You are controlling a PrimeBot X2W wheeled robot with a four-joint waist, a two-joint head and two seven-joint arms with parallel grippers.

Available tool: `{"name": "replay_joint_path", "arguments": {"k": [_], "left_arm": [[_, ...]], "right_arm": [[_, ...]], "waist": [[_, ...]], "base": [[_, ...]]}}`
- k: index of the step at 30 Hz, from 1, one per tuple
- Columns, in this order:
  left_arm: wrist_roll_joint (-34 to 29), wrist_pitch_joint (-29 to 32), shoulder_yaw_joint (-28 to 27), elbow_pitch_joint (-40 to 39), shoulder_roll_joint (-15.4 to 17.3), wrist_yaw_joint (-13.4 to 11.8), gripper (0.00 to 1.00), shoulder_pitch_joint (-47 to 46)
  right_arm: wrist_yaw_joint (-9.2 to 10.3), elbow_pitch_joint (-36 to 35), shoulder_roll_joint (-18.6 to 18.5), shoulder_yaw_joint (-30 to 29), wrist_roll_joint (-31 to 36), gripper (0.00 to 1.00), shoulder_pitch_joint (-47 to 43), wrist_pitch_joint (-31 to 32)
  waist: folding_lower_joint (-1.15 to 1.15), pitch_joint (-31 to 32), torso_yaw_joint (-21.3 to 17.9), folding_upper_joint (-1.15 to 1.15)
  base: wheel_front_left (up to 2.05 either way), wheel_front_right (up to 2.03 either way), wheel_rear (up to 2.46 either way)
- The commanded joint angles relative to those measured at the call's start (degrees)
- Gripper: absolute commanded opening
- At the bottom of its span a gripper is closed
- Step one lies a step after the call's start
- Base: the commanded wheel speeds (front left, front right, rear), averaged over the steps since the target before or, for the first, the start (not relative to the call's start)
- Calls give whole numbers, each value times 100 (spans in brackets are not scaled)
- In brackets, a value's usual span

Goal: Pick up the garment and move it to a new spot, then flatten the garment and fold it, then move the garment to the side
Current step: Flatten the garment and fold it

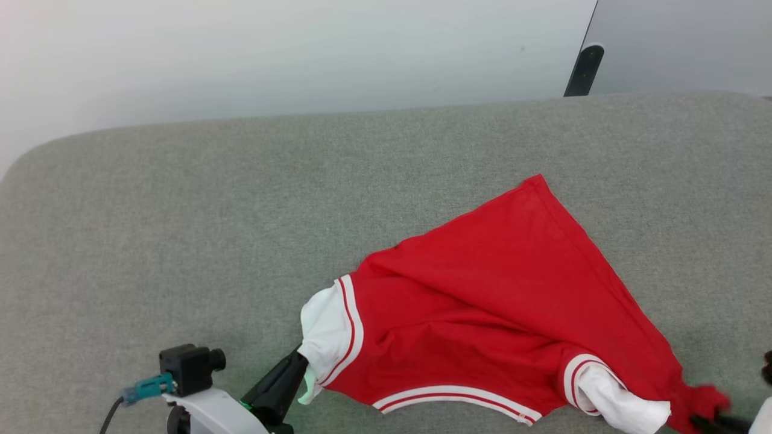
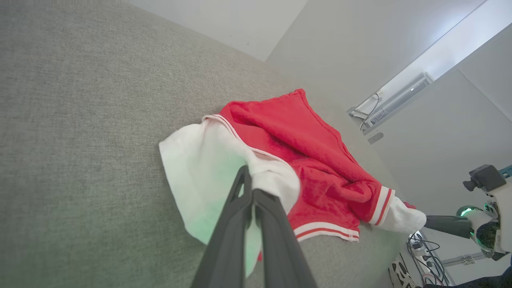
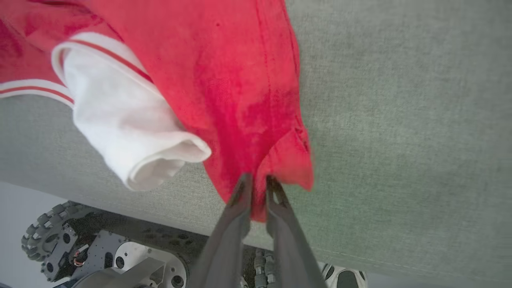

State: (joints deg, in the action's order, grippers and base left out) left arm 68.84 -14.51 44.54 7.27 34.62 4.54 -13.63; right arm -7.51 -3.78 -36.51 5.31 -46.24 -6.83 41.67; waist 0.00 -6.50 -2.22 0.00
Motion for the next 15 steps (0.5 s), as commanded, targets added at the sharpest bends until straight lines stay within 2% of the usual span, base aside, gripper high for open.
{"name": "replay_joint_path", "arguments": {"k": [1, 10, 12, 15], "left_arm": [[27, -16, -21, 0, -2, 28, 0, 65], [-117, -37, -26, -215, -122, -10, 0, 51], [-177, -26, 11, -249, -160, -22, 0, -5], [-287, 12, 83, -289, -238, -21, 0, -92]], "right_arm": [[5, -54, -37, -97, 48, 100, 53, -68], [5, -689, -278, -880, 56, 100, 774, -79], [5, -712, -350, -846, 186, 100, 1118, -41], [5, -633, -465, -463, 506, 100, 1711, 15]], "waist": [[0, 43, 10, 0], [0, -29, 277, 0], [0, -89, 371, 0], [0, -232, 532, 0]], "base": [[0, 0, 0], [0, 0, 0], [0, 0, 0], [0, 0, 0]]}}
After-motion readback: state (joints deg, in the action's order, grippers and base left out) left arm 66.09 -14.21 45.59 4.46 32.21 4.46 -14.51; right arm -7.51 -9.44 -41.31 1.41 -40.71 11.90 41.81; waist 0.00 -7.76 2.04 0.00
